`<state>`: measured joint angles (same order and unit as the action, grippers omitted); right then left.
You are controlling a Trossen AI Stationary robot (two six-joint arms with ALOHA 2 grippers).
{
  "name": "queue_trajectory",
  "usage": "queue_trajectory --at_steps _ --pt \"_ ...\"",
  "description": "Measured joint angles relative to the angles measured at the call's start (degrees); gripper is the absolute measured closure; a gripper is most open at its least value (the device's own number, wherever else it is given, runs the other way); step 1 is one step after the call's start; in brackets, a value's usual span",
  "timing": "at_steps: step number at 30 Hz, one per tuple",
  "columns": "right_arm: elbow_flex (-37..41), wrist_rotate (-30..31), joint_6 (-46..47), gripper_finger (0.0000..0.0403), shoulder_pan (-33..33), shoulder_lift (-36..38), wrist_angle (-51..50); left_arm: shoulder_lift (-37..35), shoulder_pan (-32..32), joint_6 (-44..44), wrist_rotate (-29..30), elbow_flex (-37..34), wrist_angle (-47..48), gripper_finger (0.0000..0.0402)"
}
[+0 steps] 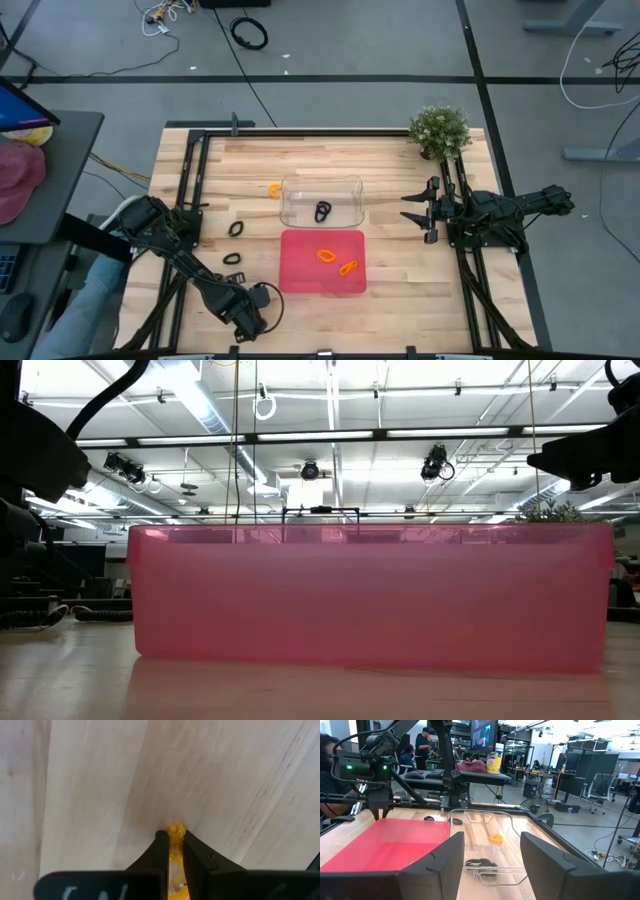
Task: Sort spring keychains
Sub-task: Put the yellow spring keychain into the red bin
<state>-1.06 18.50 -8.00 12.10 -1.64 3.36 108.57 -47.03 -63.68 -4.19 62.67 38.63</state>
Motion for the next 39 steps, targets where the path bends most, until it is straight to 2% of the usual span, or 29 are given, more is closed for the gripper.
queue_trajectory --at_steps 20,31,39 --pt "0.0 0.0 0.0 0.0204 0.0 0.0 0.0 0.7 -0.2 5.2 3.8 2.5 1.9 0.0372" --pt "0.0 0.0 0.0 0.0204 0.0 0.0 0.0 -3.0 -0.1 10.2 14.1 2.3 0.2 0.0381" --pt "0.0 0.0 0.0 0.0204 0.0 0.0 0.0 -3.4 0.3 16.2 19.5 2.4 -6.4 0.0384"
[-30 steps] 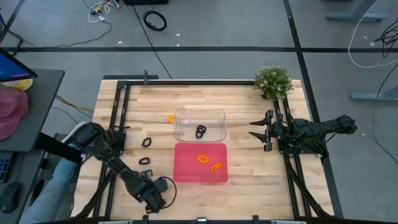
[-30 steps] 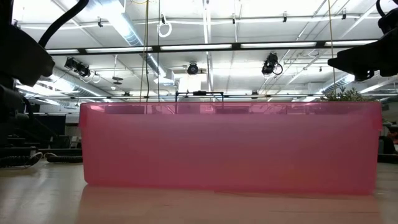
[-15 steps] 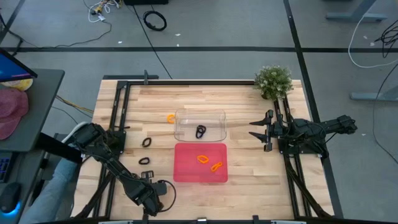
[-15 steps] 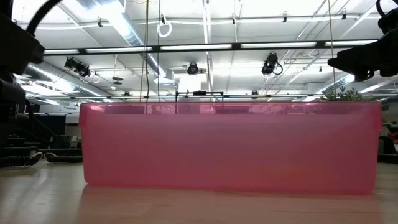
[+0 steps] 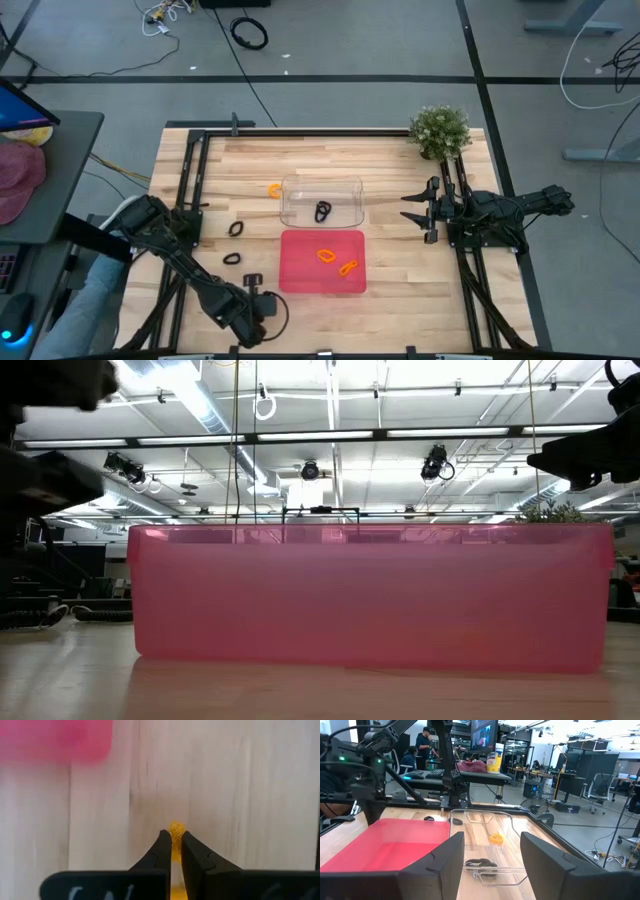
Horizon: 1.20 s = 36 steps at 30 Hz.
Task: Sort spring keychains
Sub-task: Put the yellow spring keychain into the red bin
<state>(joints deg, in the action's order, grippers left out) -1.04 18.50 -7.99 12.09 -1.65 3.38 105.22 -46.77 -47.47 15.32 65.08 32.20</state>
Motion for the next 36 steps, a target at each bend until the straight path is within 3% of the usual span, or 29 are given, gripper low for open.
queue_trajectory --at_steps 11,28,36 --pt "0.0 0.0 0.0 0.0204 0.0 0.0 0.0 -4.9 0.4 6.1 7.5 0.1 -6.7 0.0385" --pt "0.0 0.0 0.0 0.0204 0.0 0.0 0.1 -13.3 2.1 24.3 9.1 0.2 -26.6 0.0385" --pt "0.0 0.0 0.0 0.0204 0.0 0.0 0.0 -16.7 6.0 27.6 8.8 0.2 -29.4 0.0385"
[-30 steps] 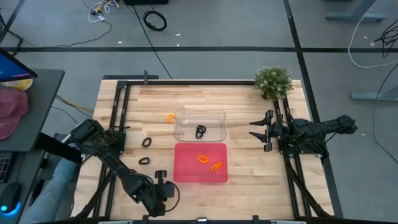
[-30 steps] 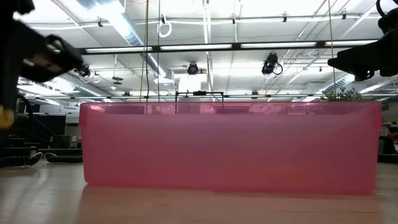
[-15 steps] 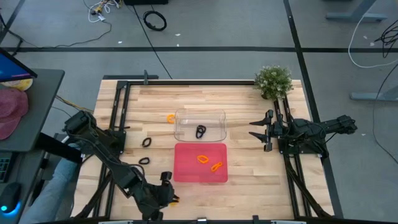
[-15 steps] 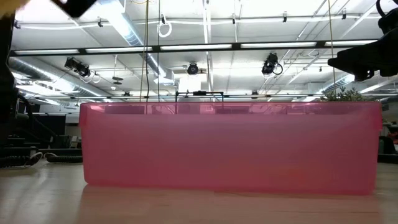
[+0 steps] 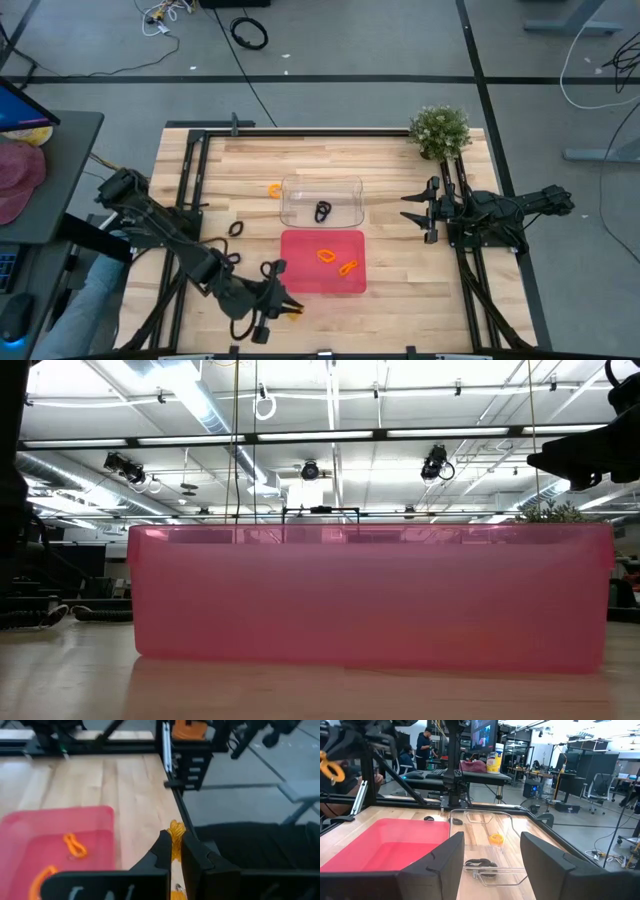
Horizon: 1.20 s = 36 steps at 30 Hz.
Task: Sort spring keychains
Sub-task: Put the yellow spring keychain into the red bin
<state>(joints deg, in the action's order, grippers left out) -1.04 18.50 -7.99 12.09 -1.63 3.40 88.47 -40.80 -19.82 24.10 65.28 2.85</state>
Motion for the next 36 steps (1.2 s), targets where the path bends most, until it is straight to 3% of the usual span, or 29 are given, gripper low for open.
queue_trajectory --at_steps 13,25,36 --pt "0.0 0.0 0.0 0.0204 0.0 0.0 0.0 -2.7 3.8 10.0 4.8 0.0 -8.7 0.0386" --pt "0.0 0.0 0.0 0.0204 0.0 0.0 0.0 -2.7 9.1 11.5 5.7 0.0 -5.1 0.0387" --pt "0.0 0.0 0.0 0.0204 0.0 0.0 0.0 -2.6 14.6 11.3 -2.2 -0.1 -4.3 0.0387"
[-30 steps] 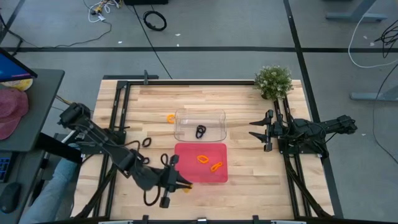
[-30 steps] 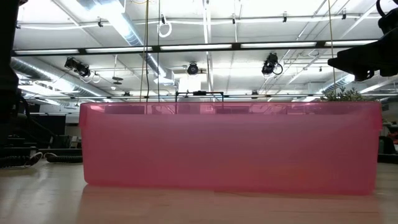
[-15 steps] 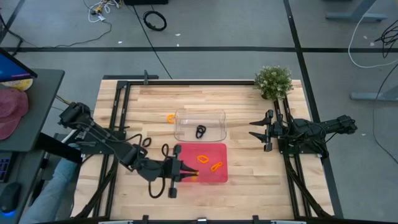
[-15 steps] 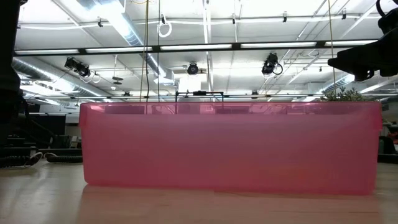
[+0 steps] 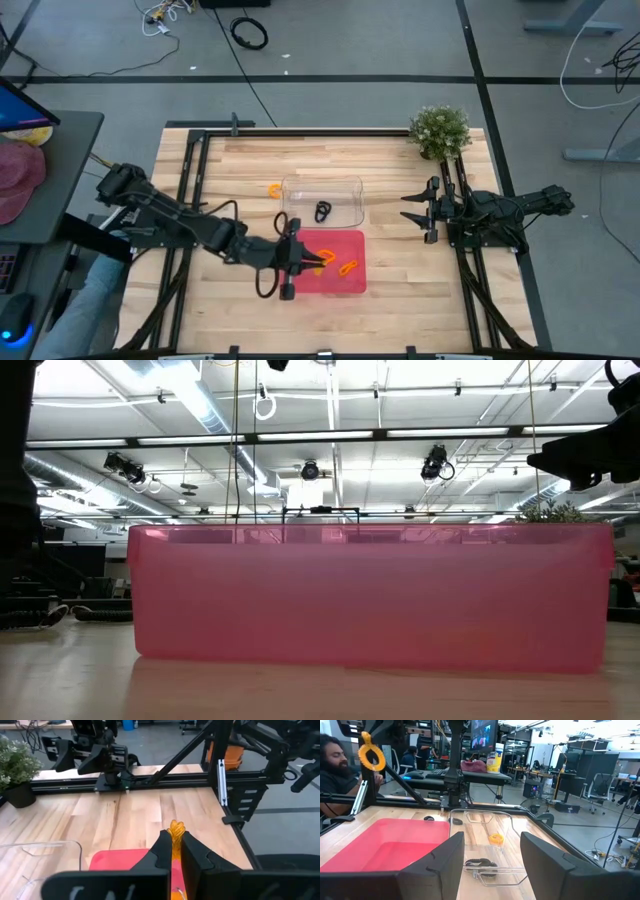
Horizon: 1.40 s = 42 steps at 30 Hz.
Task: Sort spring keychains
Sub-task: Put the yellow spring keychain into the red bin
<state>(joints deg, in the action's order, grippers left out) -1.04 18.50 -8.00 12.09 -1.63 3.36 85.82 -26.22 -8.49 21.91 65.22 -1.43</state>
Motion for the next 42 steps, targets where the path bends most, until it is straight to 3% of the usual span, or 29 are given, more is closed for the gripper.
queue_trajectory --at_steps 31,42 --pt "0.0 0.0 0.0 0.0204 0.0 0.0 0.0 0.0 10.4 4.7 -3.1 -0.1 4.5 0.0387" --pt "0.0 0.0 0.0 0.0204 0.0 0.0 0.0 0.1 11.4 4.9 -3.1 -0.1 5.6 0.0386"
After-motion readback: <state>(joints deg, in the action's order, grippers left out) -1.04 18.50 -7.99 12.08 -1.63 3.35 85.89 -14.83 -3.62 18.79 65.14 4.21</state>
